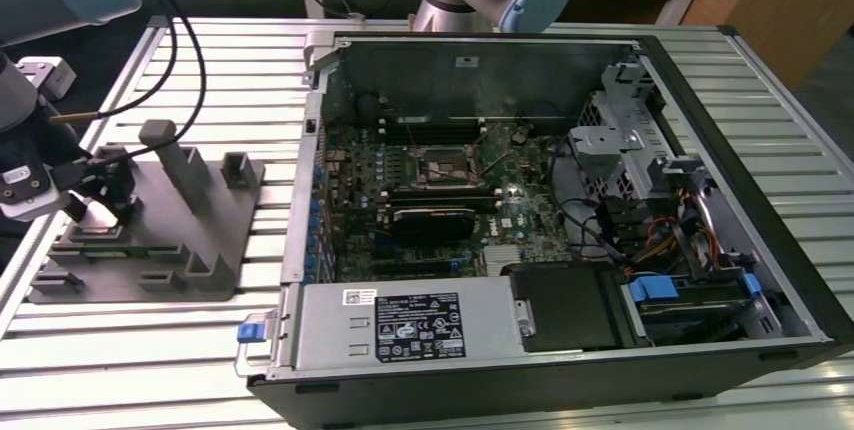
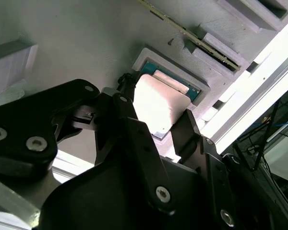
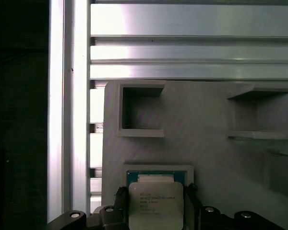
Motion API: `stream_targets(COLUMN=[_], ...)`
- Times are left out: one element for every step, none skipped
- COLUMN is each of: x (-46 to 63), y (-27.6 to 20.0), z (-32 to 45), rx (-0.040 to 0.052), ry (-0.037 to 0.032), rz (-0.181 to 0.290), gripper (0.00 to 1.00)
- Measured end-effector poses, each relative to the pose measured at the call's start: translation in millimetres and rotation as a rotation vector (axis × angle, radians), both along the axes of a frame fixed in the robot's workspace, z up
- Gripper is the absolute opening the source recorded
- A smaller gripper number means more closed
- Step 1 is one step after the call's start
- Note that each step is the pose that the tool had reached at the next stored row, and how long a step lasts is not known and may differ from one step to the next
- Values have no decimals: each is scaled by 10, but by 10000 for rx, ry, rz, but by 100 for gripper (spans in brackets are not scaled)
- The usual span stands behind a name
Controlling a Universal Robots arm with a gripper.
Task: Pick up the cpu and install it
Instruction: 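Pick up the cpu and move it towards the insertion slot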
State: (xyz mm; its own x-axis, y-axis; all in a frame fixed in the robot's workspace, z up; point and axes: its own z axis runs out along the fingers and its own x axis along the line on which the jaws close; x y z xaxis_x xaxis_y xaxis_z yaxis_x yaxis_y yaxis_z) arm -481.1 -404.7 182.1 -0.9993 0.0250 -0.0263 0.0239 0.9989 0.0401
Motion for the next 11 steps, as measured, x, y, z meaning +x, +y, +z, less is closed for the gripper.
stream_targets(x=[-1, -1, 0, -1, 0, -1, -1, -1, -1, 0, 0], y=[0, 0, 0, 0, 0, 0, 0, 0, 0, 0, 0], z=[7, 19, 32, 48, 62, 78, 94, 112, 130, 149, 172], rx=[0, 0, 0, 0, 0, 0, 1, 0, 0, 1, 1], ry=[0, 1, 1, 0, 0, 0, -1, -1, -1, -1, -2], rz=[0, 1, 1, 1, 1, 1, 1, 1, 1, 1, 1], gripper=[55, 55, 55, 55, 55, 55, 55, 55, 55, 55, 55])
